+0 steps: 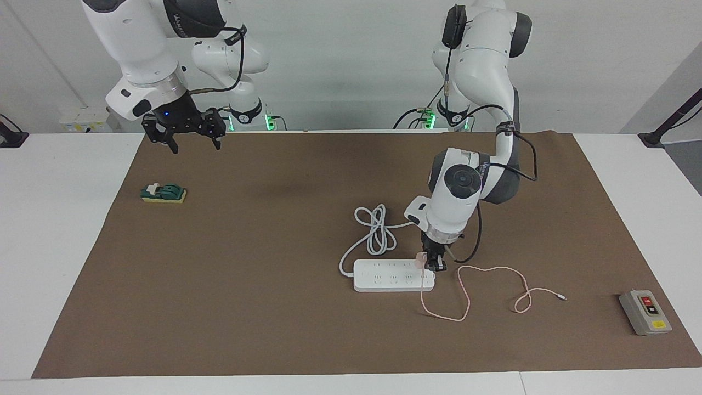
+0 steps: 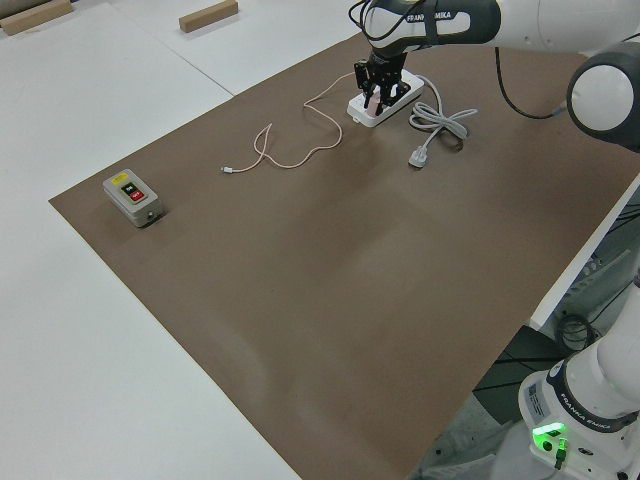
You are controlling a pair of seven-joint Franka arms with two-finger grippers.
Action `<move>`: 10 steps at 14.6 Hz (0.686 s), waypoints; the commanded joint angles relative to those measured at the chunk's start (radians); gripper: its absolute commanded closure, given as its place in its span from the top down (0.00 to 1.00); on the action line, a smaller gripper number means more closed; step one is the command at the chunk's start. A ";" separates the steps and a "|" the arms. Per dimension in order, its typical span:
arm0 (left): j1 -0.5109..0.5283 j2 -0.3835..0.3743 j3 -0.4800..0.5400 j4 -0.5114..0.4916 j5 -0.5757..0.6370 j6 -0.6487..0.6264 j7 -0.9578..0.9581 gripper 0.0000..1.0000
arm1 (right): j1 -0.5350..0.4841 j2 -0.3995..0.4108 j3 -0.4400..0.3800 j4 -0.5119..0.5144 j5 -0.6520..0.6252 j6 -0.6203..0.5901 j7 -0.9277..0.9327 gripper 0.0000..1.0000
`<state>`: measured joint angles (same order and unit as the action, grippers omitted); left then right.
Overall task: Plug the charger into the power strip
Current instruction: 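Push the charger into the end socket with the left gripper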
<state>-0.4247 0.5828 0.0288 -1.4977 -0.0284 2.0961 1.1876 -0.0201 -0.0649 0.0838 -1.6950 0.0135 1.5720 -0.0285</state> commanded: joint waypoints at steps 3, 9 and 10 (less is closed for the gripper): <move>0.012 0.104 -0.009 0.028 -0.053 0.039 0.024 0.00 | -0.014 -0.012 0.008 -0.005 0.011 -0.014 0.015 1.00; 0.012 0.095 -0.009 0.027 -0.050 0.070 0.029 0.00 | -0.014 -0.012 0.007 -0.003 0.011 -0.014 0.015 1.00; 0.014 0.092 -0.009 0.027 -0.047 0.064 0.029 0.00 | -0.014 -0.012 0.007 -0.005 0.011 -0.014 0.015 1.00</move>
<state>-0.4148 0.5903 0.0289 -1.4850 -0.0600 2.0842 1.2080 -0.0201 -0.0649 0.0838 -1.6950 0.0135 1.5720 -0.0285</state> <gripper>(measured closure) 0.709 0.000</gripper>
